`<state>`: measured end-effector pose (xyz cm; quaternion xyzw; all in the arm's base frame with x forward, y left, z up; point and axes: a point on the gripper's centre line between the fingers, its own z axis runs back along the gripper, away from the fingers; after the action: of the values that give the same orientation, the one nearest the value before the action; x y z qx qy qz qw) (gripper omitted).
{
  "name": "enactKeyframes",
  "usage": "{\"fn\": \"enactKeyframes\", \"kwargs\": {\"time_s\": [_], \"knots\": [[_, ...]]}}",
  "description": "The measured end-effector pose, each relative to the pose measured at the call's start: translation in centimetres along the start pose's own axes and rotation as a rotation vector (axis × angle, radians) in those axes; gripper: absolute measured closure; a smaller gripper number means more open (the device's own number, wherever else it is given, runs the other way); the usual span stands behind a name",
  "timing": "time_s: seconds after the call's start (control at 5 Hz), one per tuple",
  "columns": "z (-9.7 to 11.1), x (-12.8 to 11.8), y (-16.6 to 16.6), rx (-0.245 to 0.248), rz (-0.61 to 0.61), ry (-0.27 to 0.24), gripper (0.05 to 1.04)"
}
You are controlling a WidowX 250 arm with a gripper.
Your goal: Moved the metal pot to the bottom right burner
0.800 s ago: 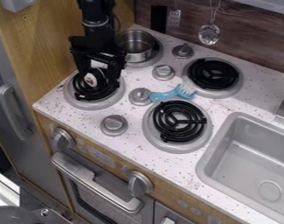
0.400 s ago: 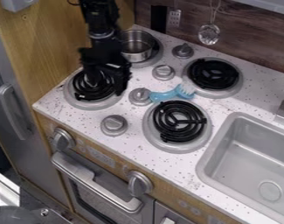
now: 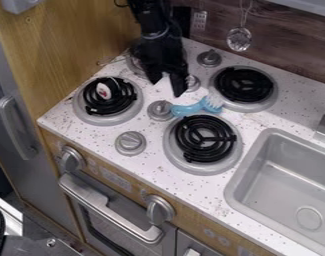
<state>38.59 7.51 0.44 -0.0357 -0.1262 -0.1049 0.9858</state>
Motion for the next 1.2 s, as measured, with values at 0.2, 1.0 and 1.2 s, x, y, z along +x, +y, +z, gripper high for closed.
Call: {"fn": "enactKeyframes", "kwargs": {"time_s": [0.2,1.0,1.2], "knots": [[0.6,2.4,1.0,0.043,0.016,-0.096,0.084],[-3.2,6.6,7.5,0.134,0.156,-0.211,0.084],[-4.0,8.0,8.7,0.158,0.18,-0.232,0.084]]}}
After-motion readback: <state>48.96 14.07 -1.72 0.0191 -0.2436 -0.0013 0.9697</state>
